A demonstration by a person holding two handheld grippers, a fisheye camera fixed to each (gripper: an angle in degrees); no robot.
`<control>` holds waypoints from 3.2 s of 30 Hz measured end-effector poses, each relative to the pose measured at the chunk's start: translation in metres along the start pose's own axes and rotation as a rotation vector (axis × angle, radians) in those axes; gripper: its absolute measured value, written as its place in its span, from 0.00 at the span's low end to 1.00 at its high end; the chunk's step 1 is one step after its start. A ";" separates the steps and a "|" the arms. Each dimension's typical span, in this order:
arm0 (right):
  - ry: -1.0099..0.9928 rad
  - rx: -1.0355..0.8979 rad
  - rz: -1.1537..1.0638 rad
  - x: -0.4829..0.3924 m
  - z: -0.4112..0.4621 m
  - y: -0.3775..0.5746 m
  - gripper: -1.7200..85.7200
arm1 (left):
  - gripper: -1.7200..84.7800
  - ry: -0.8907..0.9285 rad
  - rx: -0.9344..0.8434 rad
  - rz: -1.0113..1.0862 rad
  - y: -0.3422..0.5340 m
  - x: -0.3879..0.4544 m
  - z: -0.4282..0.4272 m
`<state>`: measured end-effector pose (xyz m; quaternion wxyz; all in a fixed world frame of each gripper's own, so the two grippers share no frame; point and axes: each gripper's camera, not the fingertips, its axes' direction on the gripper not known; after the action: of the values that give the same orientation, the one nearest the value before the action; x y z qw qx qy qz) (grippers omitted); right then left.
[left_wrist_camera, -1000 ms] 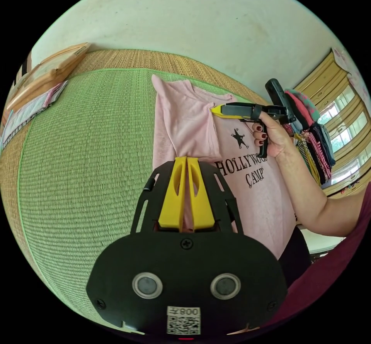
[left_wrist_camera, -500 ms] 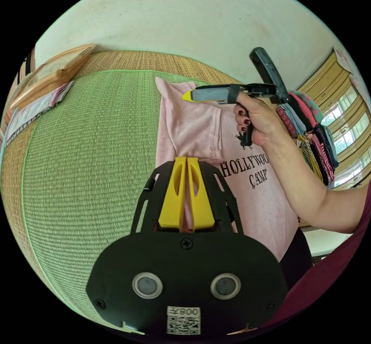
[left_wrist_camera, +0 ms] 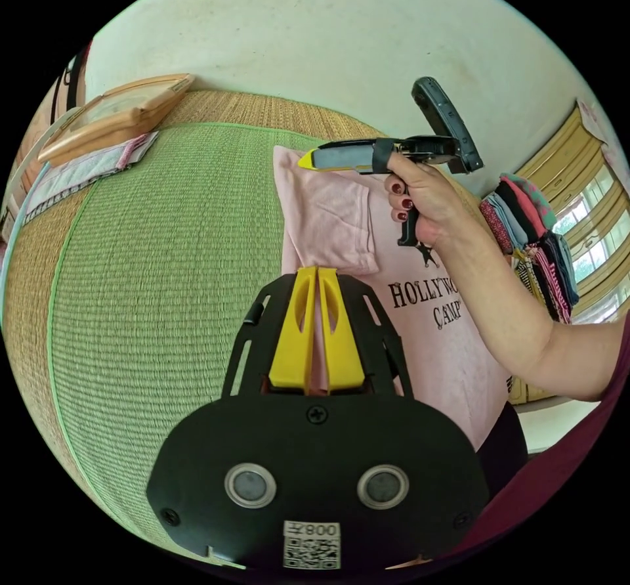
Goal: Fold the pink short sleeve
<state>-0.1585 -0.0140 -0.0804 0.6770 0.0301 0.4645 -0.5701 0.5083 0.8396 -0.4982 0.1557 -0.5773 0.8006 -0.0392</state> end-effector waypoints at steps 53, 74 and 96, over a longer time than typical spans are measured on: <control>0.260 0.016 0.558 0.129 -0.489 0.348 0.02 | 0.02 -0.018 -0.174 -0.052 0.078 0.018 -0.182; 0.039 0.163 0.802 -0.008 -0.644 0.685 0.11 | 0.10 0.243 -0.242 -0.388 0.338 -0.013 -0.318; 0.072 -0.193 0.667 0.015 -0.616 0.622 0.15 | 0.15 0.066 -0.727 -0.032 0.269 0.080 -0.260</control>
<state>-0.0286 0.5427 -0.7430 0.8089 0.1359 0.5044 -0.2696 0.1632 0.8235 -0.3330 -0.0862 -0.6058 0.7576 0.2270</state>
